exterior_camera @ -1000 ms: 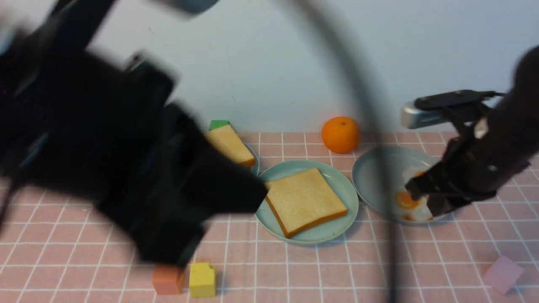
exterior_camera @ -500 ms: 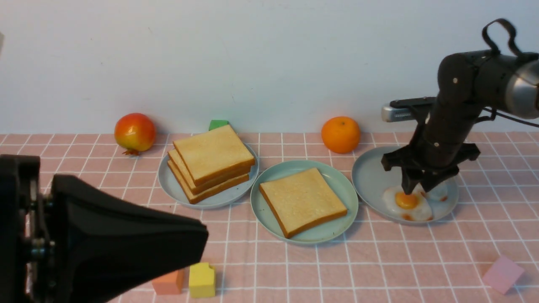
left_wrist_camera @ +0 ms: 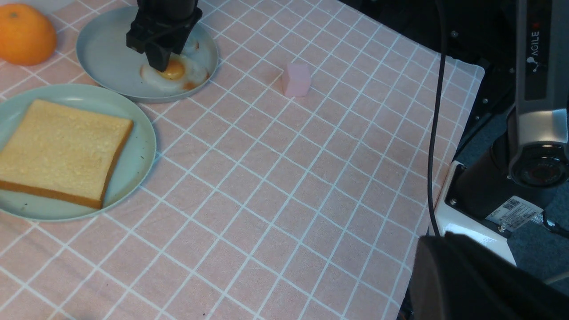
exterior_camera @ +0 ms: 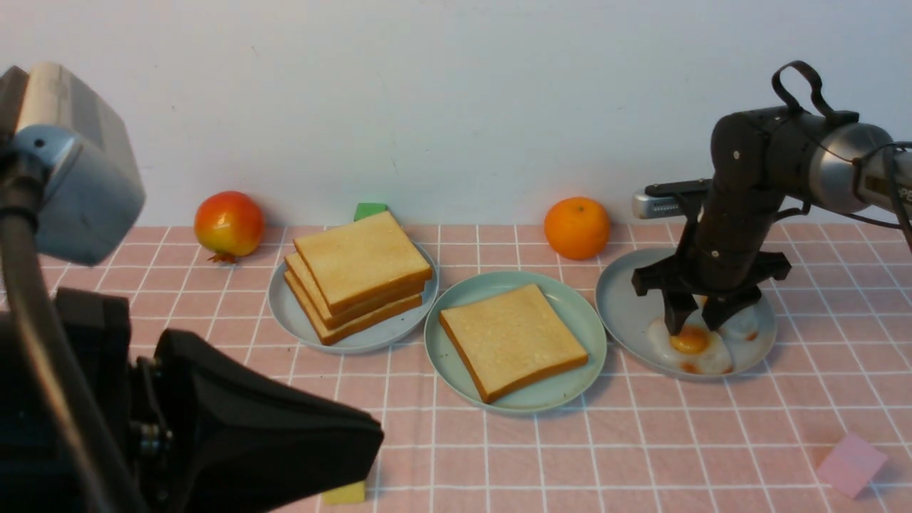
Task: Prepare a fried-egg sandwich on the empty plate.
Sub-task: Use the right arm to grab a fried egg
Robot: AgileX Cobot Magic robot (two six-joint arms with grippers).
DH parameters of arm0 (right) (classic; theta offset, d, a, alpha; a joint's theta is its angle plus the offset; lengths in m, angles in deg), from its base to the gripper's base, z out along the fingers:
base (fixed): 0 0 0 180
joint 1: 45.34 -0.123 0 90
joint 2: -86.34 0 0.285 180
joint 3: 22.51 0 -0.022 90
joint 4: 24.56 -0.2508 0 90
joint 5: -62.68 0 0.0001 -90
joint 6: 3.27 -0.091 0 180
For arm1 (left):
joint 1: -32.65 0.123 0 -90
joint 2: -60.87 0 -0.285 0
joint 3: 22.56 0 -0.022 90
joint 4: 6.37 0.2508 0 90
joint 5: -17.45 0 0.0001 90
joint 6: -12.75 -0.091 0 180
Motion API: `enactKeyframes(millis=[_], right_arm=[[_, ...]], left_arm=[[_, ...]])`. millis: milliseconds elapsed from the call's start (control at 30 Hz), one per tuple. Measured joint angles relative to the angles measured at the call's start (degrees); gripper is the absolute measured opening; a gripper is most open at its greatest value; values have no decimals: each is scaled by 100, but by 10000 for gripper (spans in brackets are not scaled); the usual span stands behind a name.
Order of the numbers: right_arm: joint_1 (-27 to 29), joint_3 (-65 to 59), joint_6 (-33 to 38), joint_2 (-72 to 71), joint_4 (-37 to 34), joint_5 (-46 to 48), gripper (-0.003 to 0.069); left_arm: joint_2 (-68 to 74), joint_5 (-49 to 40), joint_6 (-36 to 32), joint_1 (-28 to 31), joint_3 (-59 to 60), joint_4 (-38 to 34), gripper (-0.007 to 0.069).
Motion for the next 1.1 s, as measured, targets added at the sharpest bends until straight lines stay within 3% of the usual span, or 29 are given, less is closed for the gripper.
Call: enactKeyframes(millis=[467, 1100], right_arm=[[-5, 65, -236, 141, 23, 45, 469], [-122, 41, -288, -238, 51, 219, 437]], left_arm=[[7, 110, -272, 0, 0, 0, 12], [11, 198, -510, 0, 0, 6, 12]])
